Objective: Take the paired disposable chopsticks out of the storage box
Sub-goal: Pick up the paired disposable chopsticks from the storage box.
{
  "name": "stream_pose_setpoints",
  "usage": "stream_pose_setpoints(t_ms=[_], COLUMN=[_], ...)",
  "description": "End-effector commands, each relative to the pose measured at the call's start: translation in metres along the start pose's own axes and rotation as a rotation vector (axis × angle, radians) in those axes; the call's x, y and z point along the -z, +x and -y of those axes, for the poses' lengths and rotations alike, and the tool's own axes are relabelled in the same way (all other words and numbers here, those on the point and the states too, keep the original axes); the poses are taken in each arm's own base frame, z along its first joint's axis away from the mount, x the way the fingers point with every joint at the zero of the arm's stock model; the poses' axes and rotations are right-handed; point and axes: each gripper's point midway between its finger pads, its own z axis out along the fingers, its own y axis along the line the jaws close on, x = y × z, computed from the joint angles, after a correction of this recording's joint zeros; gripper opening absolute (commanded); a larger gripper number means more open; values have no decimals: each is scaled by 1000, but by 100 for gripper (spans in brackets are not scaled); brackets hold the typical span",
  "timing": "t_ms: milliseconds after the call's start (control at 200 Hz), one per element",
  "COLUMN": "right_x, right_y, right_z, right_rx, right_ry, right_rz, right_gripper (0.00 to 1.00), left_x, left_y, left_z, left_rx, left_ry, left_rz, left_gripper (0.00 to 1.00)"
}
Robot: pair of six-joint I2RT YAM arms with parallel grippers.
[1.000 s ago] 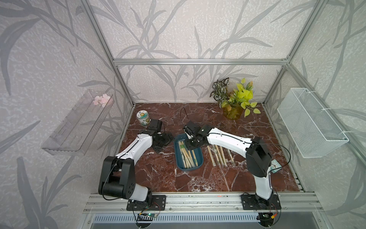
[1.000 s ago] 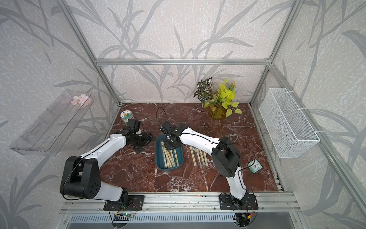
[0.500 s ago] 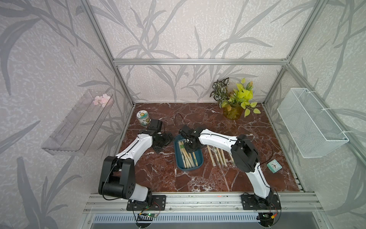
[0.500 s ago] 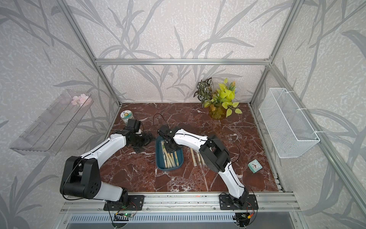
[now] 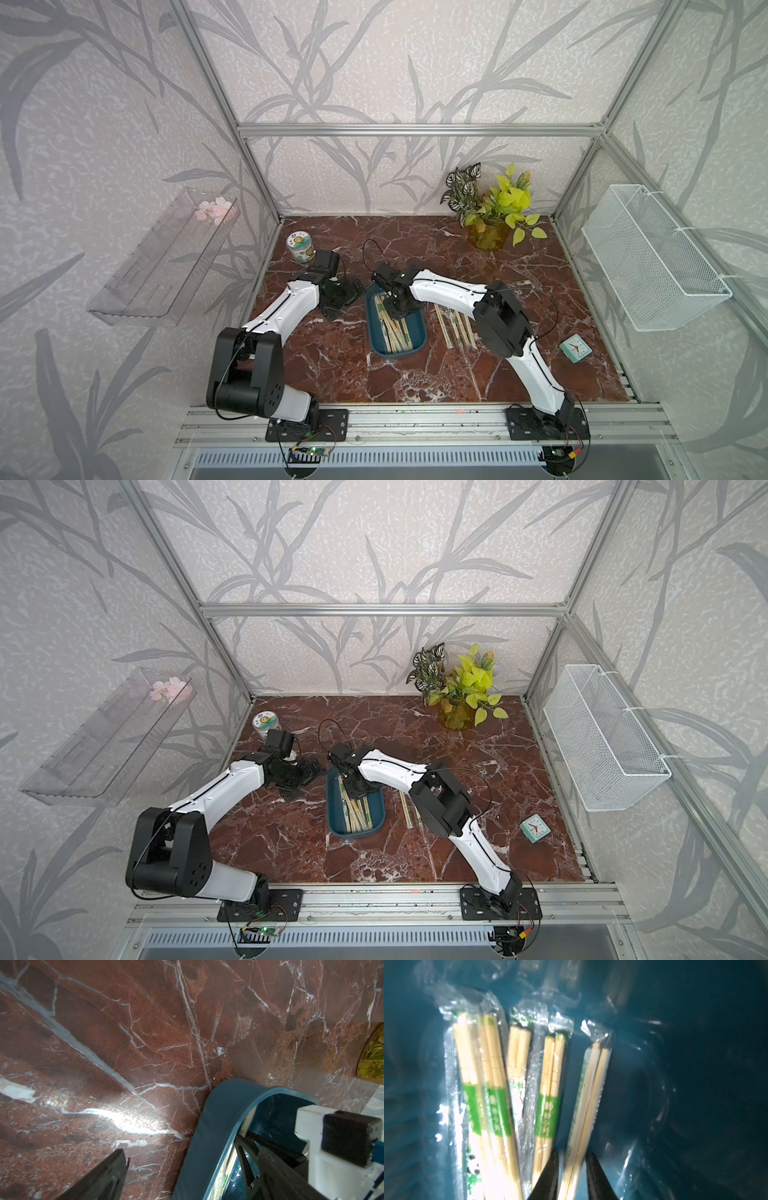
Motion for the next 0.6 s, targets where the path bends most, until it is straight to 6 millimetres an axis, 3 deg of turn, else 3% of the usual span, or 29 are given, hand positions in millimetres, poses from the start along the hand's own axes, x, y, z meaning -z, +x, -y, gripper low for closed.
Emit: stream_pose_setpoints(t_ms=[0, 250, 595], right_x=[-9, -4, 22], right_y=[8, 6, -4], right_z=[10, 8, 3], right_rx=[4, 3, -14], right_ry=[49, 42, -7], right_rz=[-46, -39, 14], right_gripper=[23, 10, 5], left_x=[-2, -2, -3], left_y=[2, 2, 2], left_z=[-5, -5, -4], left_rx=[-4, -3, 5], left_ry=[-11, -4, 4], left_rz=[-14, -15, -16], left_gripper=[99, 99, 99])
